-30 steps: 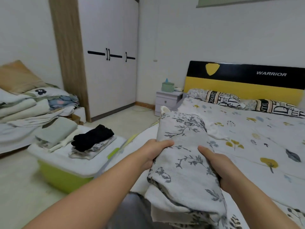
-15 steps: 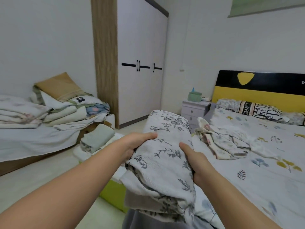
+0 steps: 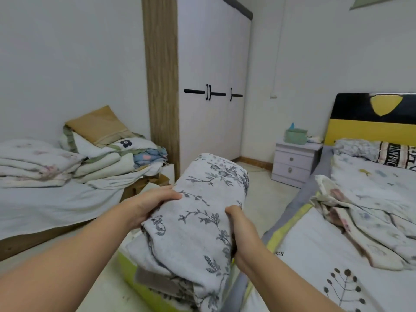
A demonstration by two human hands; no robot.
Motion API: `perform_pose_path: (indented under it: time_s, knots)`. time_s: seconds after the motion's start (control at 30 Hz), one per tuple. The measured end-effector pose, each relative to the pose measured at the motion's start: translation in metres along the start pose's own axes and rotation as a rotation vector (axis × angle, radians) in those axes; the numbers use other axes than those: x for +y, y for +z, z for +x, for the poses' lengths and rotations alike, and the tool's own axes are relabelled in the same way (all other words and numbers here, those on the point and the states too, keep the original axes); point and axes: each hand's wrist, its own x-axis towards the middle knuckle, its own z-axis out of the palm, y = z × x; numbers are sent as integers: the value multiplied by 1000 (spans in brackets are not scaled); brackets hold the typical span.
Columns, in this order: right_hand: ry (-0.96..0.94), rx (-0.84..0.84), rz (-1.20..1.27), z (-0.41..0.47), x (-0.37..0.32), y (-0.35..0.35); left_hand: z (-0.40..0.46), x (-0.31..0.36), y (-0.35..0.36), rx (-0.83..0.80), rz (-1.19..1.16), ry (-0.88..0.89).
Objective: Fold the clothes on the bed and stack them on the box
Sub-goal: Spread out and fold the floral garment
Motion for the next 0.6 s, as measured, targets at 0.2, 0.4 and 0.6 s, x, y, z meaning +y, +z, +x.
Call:
perform_pose_path:
  time_s: [0.2, 0.4, 0.6]
  knots:
    - [22, 2, -6, 122, 17, 29, 109, -2, -29, 87, 120, -21]
    - [85, -10, -25, 216, 50, 38, 215, -35, -55, 115, 246, -110]
    - [187, -8, 4, 264, 92, 41, 283, -69, -67, 68, 430, -169]
